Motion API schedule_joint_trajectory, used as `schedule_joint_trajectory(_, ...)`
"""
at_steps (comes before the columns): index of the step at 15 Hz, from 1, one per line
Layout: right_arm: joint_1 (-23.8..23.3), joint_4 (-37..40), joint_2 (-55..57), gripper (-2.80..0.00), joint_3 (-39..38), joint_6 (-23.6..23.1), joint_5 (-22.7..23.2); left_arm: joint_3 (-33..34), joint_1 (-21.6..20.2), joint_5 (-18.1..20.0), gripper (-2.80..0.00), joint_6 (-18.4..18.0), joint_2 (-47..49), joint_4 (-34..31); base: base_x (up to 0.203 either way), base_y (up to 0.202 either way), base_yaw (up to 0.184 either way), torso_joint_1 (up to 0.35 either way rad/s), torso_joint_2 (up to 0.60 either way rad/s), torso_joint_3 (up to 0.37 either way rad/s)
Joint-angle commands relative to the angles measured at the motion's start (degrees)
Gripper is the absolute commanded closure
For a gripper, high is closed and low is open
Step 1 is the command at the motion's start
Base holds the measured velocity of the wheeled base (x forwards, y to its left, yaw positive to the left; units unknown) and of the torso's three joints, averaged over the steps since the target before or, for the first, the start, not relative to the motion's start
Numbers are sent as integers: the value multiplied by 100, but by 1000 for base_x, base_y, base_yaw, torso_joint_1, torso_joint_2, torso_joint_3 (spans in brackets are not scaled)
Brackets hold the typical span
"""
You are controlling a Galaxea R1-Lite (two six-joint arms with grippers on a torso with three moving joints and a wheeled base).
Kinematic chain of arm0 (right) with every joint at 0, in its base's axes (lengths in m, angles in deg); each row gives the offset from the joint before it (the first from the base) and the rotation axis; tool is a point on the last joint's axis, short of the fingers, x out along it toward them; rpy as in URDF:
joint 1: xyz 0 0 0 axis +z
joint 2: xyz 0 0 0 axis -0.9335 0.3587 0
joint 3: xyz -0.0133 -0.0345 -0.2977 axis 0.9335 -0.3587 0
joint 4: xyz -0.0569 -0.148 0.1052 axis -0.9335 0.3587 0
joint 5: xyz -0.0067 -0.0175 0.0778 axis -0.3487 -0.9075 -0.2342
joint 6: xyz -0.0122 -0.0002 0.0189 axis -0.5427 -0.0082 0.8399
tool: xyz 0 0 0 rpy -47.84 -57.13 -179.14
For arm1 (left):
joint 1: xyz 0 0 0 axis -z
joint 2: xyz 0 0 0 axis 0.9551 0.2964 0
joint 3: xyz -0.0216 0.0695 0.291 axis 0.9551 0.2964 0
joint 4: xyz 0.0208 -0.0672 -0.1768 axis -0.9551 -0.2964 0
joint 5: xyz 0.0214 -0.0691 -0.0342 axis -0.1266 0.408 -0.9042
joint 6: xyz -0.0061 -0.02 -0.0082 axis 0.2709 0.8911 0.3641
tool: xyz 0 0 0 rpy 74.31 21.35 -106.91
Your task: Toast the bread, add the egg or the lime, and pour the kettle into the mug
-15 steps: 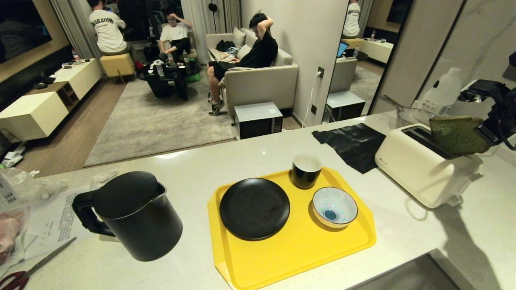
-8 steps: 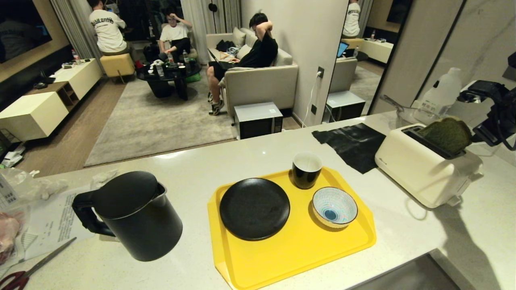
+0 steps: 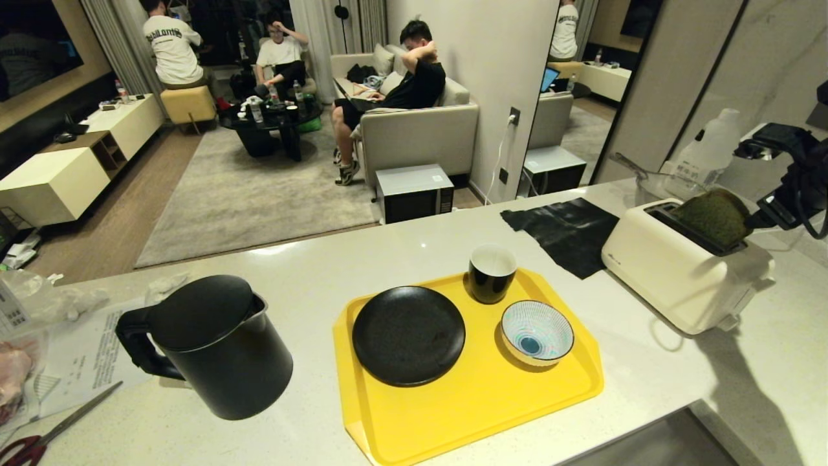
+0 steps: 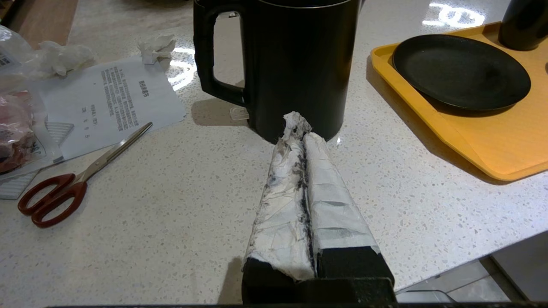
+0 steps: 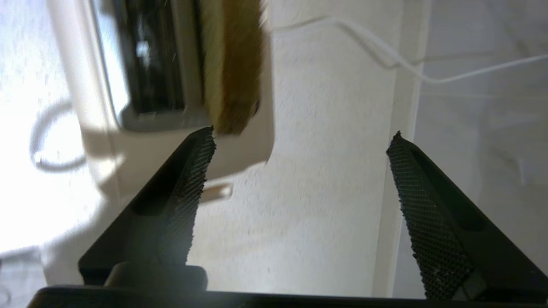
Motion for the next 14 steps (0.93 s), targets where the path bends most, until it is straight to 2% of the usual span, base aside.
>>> schedule_joint_trajectory(1,5,-156,17,-280,0,83,191,1,-1,0,0,-2,-18,0,0,0,0,0,0,0)
schedule_joint_trajectory(14,40,-169,148,-280,-18,137,236,1,-1,0,0,-2,-18,0,0,0,0,0,0,0)
